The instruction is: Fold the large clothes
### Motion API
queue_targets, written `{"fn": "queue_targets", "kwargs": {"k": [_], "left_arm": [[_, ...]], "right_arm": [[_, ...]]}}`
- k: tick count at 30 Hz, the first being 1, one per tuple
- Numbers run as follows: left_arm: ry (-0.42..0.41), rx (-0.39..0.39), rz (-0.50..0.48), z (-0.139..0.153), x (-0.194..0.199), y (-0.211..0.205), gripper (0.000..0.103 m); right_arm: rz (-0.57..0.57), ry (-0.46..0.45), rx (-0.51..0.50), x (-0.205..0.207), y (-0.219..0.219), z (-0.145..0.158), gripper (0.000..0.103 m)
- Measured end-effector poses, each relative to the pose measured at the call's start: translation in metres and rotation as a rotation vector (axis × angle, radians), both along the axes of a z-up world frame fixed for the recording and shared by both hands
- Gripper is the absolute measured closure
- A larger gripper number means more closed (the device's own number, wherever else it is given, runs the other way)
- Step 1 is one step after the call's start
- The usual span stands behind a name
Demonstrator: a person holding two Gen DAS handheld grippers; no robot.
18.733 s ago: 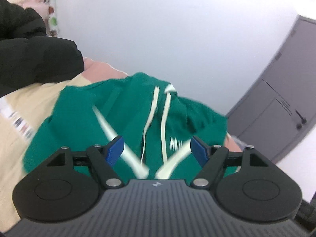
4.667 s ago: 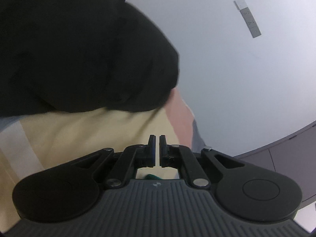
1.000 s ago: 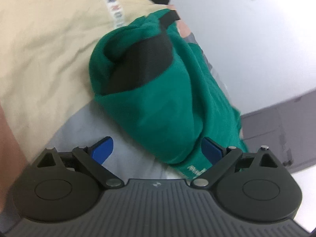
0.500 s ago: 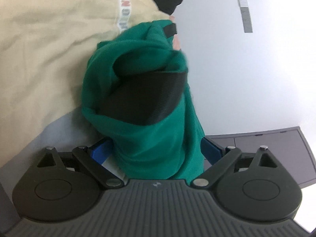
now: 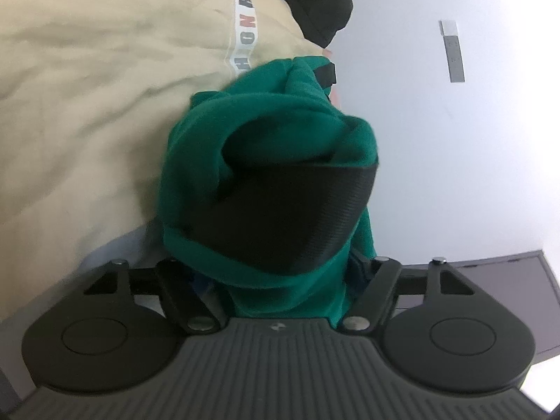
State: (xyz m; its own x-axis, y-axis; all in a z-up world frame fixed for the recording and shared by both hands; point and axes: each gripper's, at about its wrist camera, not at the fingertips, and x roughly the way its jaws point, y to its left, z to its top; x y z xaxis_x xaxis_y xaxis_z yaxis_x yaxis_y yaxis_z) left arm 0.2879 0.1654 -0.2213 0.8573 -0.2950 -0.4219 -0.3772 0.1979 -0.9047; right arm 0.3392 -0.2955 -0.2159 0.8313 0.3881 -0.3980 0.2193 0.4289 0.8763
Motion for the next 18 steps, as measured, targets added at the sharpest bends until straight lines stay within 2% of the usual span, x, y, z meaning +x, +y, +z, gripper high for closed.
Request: {"fn": "queue_targets", "kwargs": {"k": [3,5,6,7,8,12,18], "left_arm": [[0.008,0.038,0.001,0.004,0.001,0.001,0.049],[0.011,0.072,0.001,0.008,-0.001,0.0,0.055],[0.027,0.102,-0.005,0.011,-0.002,0.0,0.058],[0.035,0.131,-0.009,0.016,-0.002,-0.001,0.059],[0.035,0.161,-0.01,0.019,-0.002,0.0,0.061],[0.032,0.23,-0.008,0.03,-0.01,0.001,0.072],[0.025,0.302,-0.03,0.056,-0.045,0.002,0.074]], "right_arm": [[-0.027,-0.015,0.0,0.002,-0.003,-0.003,0.022],[-0.011,-0.018,-0.021,0.002,-0.003,-0.001,0.043],[0.001,-0.022,-0.034,0.001,-0.003,0.001,0.05],[0.003,-0.025,-0.069,-0.002,-0.003,0.006,0.063],[0.008,-0.037,-0.105,-0.003,-0.001,0.012,0.071],[0.03,-0.104,-0.177,-0.014,0.004,0.034,0.079],[0.071,-0.135,-0.213,-0.039,0.001,0.05,0.08]]}}
